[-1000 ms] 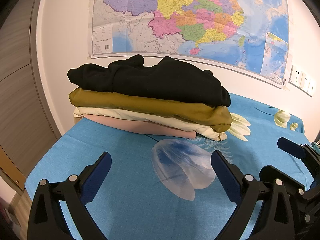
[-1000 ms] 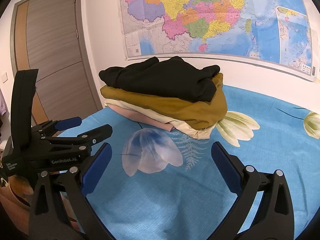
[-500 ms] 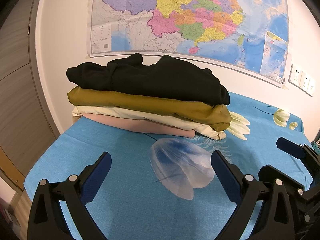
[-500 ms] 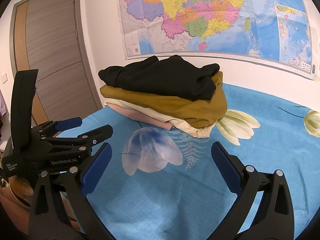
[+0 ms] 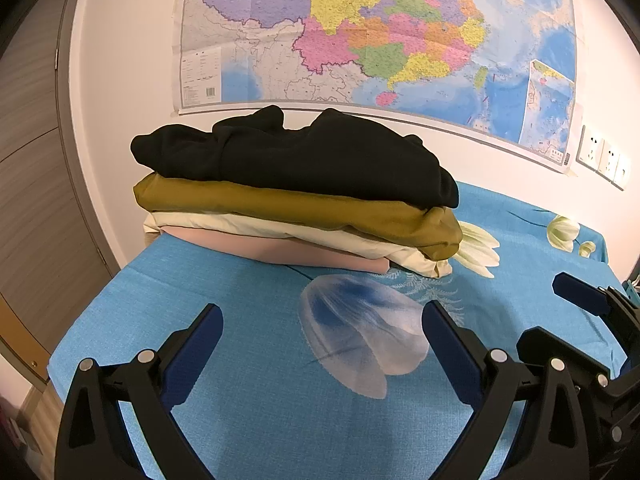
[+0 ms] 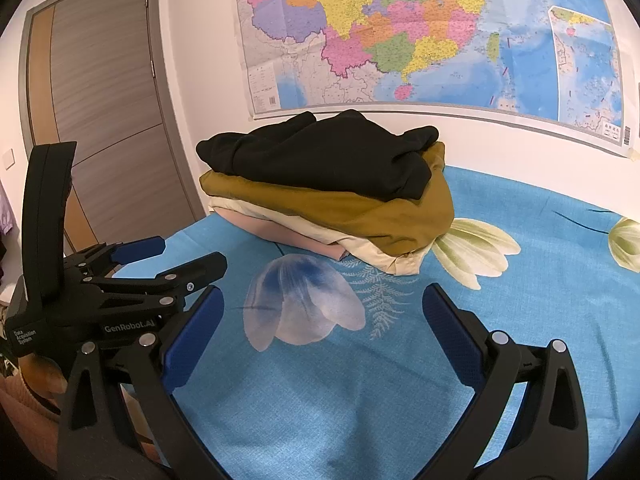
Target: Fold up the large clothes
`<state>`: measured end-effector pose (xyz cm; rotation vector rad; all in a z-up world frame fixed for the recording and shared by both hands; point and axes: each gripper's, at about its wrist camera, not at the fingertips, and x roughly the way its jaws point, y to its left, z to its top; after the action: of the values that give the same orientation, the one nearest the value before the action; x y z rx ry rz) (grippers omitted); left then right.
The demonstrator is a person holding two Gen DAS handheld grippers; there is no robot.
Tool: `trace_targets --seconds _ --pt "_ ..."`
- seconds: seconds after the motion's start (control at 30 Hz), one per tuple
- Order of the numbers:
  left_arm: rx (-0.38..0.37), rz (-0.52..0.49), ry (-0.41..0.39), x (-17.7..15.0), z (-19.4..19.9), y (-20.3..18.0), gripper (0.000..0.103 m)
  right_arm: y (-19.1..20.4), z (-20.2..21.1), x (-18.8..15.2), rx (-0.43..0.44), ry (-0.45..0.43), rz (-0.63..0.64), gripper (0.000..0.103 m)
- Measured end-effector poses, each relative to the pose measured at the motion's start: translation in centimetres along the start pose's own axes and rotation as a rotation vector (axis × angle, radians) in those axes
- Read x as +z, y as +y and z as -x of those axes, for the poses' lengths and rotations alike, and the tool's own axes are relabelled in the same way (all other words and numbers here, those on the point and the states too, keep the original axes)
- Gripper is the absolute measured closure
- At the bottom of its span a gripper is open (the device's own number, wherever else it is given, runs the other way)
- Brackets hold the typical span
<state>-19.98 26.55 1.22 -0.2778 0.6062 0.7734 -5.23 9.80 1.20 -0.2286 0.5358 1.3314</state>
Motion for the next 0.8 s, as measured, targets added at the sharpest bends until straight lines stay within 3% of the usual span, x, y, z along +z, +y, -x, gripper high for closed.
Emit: trace_targets --seconds 0.8 --pt "-0.004 -0.005 0.0 0.22 -0.21 -0.25 0.007 0.0 -0.2 0.03 -0.01 -0.008 -0.011 0.005"
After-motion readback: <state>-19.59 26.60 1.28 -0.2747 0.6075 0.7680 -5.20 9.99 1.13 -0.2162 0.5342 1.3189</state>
